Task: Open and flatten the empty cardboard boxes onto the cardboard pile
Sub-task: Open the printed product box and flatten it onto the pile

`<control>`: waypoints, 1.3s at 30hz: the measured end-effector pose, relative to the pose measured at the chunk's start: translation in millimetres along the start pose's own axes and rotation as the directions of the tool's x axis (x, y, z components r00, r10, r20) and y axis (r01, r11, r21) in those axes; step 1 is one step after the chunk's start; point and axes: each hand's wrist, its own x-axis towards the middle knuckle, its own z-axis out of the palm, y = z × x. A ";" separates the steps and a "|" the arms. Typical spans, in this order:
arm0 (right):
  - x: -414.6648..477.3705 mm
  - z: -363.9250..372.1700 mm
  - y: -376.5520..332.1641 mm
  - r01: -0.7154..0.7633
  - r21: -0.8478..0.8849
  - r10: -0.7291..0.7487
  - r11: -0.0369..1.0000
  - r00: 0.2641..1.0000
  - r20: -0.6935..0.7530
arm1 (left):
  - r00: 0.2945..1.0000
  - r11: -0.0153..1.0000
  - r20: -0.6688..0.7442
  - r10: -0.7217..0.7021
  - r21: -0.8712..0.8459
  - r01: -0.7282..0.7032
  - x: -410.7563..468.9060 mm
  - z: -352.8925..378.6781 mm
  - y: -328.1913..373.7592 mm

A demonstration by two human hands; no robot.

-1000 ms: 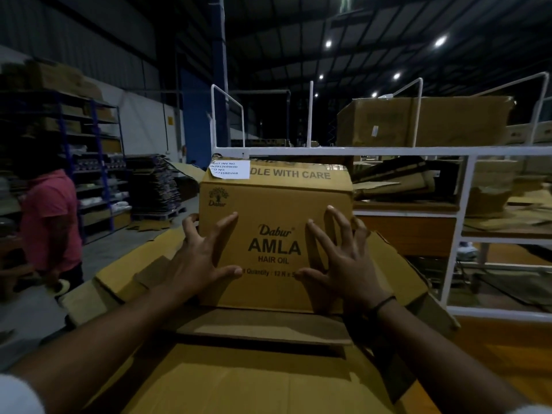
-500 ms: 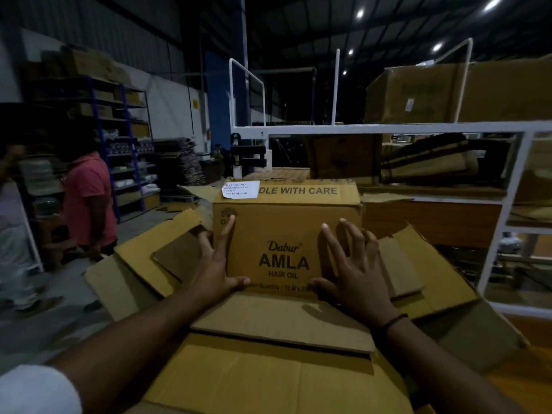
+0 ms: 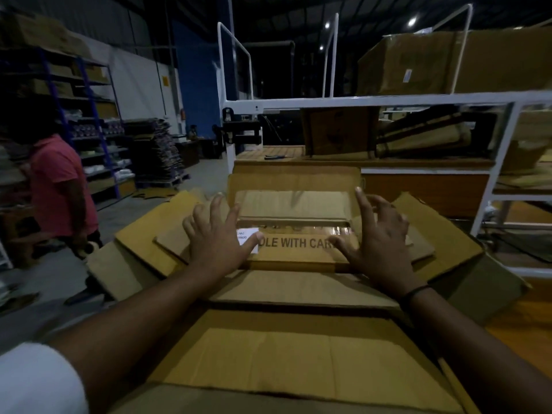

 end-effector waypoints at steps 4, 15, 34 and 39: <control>-0.3 -0.3 -5.6 -0.200 0.109 0.155 0.974 0.932 0.326 | 0.987 0.996 0.143 0.076 0.028 -0.081 7.9 6.9 2.8; 19.1 -39.5 -20.5 -0.342 0.581 0.267 0.738 0.940 0.215 | 0.976 0.666 0.219 0.011 -0.730 0.157 62.3 -43.6 -21.2; -16.5 4.3 -50.7 0.257 0.088 -0.231 0.963 0.606 0.761 | 0.610 0.809 0.532 0.587 -0.412 -0.419 -12.4 11.0 17.4; -12.3 19.4 -46.2 0.160 0.087 -0.170 0.983 0.634 0.754 | 0.714 0.840 0.451 0.535 -0.368 -0.398 -6.9 24.9 24.3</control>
